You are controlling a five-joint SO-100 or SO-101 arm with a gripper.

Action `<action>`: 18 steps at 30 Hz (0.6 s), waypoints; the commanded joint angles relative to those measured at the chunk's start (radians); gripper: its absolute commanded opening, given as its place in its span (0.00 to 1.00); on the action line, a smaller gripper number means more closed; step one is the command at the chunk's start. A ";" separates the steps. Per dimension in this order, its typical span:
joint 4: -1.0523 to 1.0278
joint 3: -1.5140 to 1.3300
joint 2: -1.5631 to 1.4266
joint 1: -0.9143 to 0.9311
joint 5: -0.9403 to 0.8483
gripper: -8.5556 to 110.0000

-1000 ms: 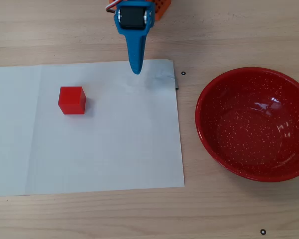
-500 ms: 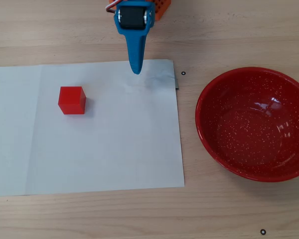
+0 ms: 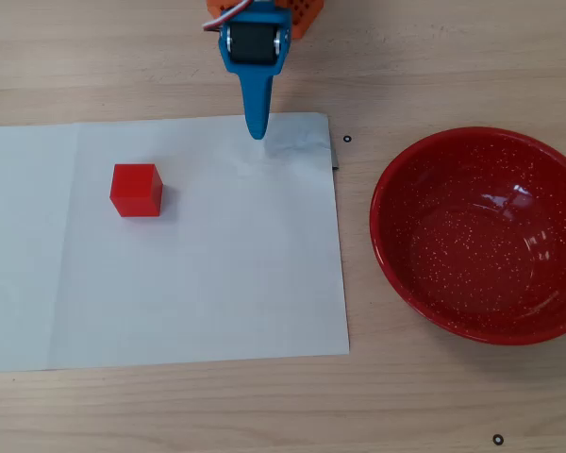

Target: Grasp the red cube and put it in the red bowl

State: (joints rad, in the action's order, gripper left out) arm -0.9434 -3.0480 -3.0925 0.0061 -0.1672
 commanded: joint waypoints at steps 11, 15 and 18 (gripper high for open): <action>-0.172 0.457 0.290 -0.054 0.107 0.08; -0.249 0.609 0.419 -0.097 0.132 0.08; -0.301 0.718 0.515 -0.133 0.169 0.08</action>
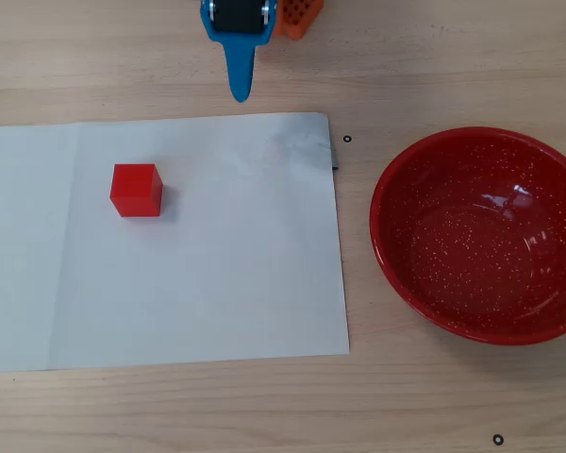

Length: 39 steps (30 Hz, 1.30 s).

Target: Grasp the red cube and put it in the red bowl

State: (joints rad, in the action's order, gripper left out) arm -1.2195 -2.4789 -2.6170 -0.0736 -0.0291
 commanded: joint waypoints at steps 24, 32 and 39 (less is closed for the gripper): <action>-0.479 1.088 0.856 -0.379 0.202 0.10; -0.526 1.255 1.015 -0.402 0.282 0.22; -0.460 1.230 1.075 -0.408 0.437 0.34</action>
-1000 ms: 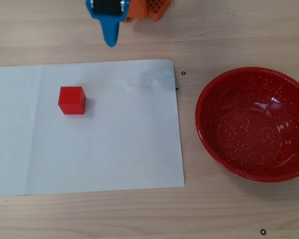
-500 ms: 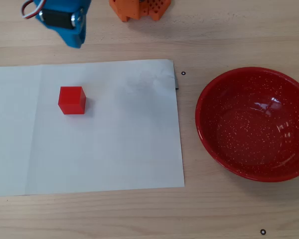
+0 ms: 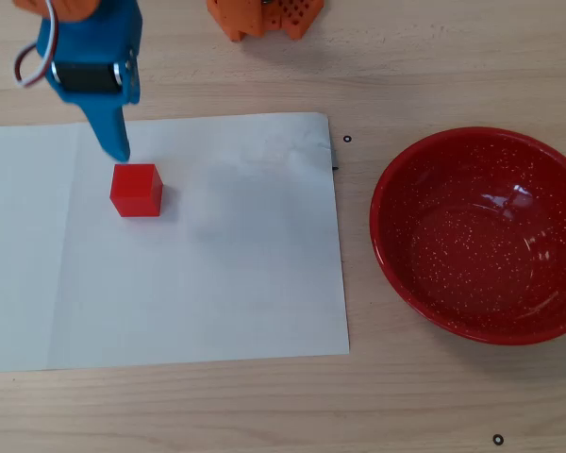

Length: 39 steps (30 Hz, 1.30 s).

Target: Grasp the red cube and put it in the red bowl

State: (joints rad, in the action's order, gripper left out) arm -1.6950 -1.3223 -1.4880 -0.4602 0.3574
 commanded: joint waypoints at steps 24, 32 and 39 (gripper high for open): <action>0.156 0.009 0.112 -0.043 0.153 0.46; 0.252 -0.044 0.144 -0.038 0.156 0.49; 0.324 -0.097 0.167 -0.035 0.161 0.51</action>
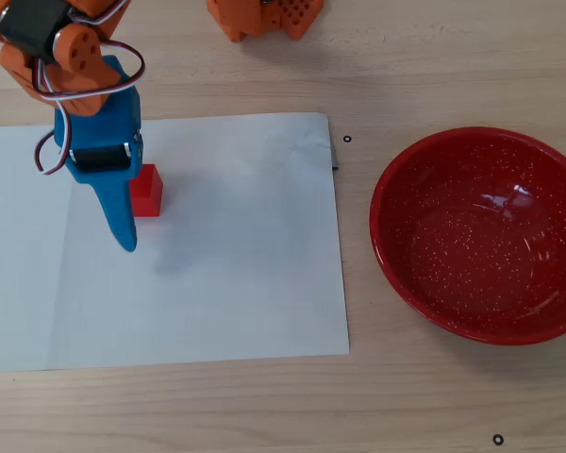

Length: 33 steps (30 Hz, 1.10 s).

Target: Grasp the red cube and put it in the red bowl

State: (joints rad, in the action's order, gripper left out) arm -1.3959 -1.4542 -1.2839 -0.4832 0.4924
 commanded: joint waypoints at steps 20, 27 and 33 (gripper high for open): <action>0.152 -0.049 0.005 0.000 0.008 0.47; 0.126 -0.035 0.002 -0.015 0.014 0.31; 0.101 -0.015 -0.012 -0.020 0.026 0.11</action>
State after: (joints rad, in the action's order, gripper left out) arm -1.2517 -1.5202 -1.2364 -0.4725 0.5154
